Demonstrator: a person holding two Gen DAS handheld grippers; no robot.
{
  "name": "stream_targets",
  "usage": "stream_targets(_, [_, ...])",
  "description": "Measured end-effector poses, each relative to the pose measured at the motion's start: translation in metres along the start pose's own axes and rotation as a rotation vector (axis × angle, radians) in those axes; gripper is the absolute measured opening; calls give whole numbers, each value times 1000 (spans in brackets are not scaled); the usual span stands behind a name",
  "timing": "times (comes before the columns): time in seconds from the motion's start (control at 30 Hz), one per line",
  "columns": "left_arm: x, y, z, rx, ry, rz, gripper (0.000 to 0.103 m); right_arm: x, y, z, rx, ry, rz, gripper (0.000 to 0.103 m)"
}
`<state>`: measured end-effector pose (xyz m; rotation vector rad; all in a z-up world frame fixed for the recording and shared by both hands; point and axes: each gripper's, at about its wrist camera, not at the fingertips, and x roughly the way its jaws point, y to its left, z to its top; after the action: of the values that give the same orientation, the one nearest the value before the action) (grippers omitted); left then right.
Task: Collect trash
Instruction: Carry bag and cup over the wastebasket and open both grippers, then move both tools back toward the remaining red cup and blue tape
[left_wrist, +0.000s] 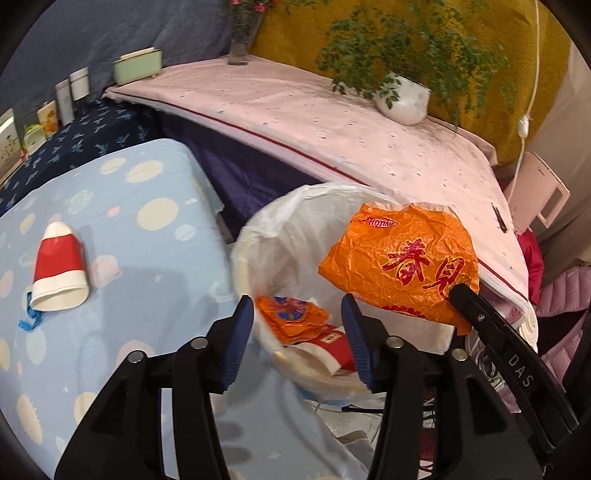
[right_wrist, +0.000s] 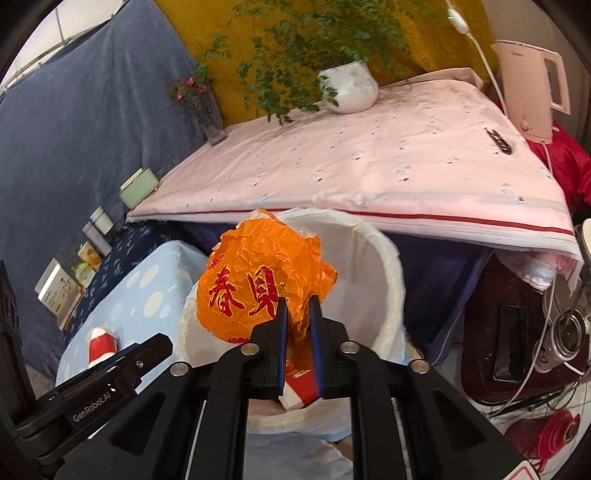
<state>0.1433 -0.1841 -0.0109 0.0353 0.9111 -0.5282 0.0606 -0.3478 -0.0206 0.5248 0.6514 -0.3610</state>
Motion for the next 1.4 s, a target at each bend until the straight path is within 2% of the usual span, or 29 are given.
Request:
stream_targets(0.27, [-13, 45, -8, -78, -18, 74, 59, 10, 21, -10, -28, 22, 2, 40])
stream_targets(0.57, [-29, 78, -20, -143, -28, 120, 60, 4, 46, -18, -63, 36, 21, 40])
stream_targets(1.33, [-76, 181, -57, -285, -44, 253, 63, -3, 150, -64, -235, 107, 134, 40])
stream_targets(1.4, [-78, 191, -60, -298, -42, 264, 67, -1, 159, -70, -252, 117, 144, 40])
